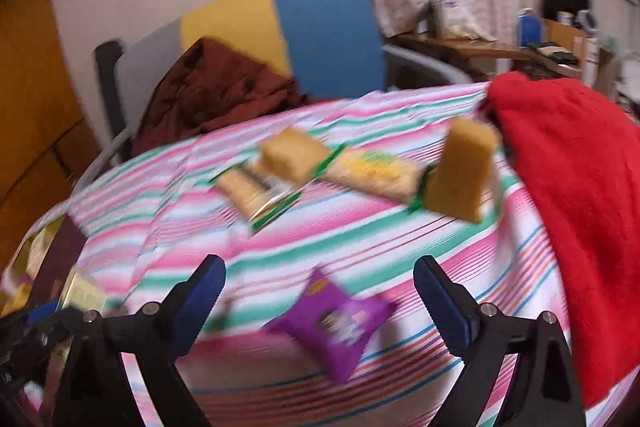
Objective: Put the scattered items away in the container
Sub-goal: 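Carry the packet and green box into the gold tray and open both grippers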
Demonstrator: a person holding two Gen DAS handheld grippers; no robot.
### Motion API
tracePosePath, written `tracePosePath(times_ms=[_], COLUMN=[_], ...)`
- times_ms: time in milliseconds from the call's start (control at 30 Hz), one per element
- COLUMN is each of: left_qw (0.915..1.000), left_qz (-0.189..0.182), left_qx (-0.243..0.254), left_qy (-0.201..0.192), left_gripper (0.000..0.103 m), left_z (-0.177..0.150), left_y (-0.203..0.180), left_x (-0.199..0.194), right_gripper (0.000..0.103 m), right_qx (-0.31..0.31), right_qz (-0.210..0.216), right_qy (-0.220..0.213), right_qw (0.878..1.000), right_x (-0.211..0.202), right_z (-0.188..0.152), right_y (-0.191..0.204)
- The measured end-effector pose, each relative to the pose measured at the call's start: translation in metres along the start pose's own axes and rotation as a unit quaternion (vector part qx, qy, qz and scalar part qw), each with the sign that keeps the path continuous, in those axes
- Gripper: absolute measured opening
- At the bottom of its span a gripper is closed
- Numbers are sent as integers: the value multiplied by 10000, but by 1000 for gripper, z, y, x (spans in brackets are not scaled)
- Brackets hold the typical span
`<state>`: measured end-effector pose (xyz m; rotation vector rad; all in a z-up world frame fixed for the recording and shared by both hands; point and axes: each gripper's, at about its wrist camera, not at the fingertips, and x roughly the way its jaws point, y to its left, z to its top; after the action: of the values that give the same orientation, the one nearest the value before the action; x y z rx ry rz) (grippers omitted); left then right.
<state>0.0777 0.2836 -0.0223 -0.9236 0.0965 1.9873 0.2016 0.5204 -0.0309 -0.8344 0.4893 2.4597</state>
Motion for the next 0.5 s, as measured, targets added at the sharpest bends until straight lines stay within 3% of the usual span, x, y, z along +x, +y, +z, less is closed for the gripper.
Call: tracePosePath(times_ms=[100, 167, 300, 367, 400, 433, 500], left_qw=[10000, 10000, 9998, 9998, 9997, 9997, 9995], left_qz=[-18, -20, -24, -45, -51, -52, -49], left_qx=[12, 26, 42, 25, 18, 11, 9], left_qy=[-41, -78, -177, -204, -226, -256, -301], left_gripper=[31, 31, 31, 31, 31, 31, 31], left_z=[-2, -3, -6, -8, -9, -10, -12], left_y=[2, 3, 5, 7, 8, 9, 11], left_x=[-9, -15, -27, -34, -37, -41, -48], right_gripper=[93, 86, 85, 63, 58, 42, 36], right_qx=[-358, -563, -372, -190, -153, -141, -160], right_qz=[-222, -366, -510, -475, -512, -574, -582], right_qy=[227, 355, 576, 728, 743, 711, 732], right_qw=[9989, 9971, 9963, 9960, 9958, 9957, 9955], right_x=[7, 13, 22, 29, 29, 27, 25], right_z=[-11, -17, -19, -18, -19, -18, -16], right_y=[14, 20, 10, 1, -1, -3, -6])
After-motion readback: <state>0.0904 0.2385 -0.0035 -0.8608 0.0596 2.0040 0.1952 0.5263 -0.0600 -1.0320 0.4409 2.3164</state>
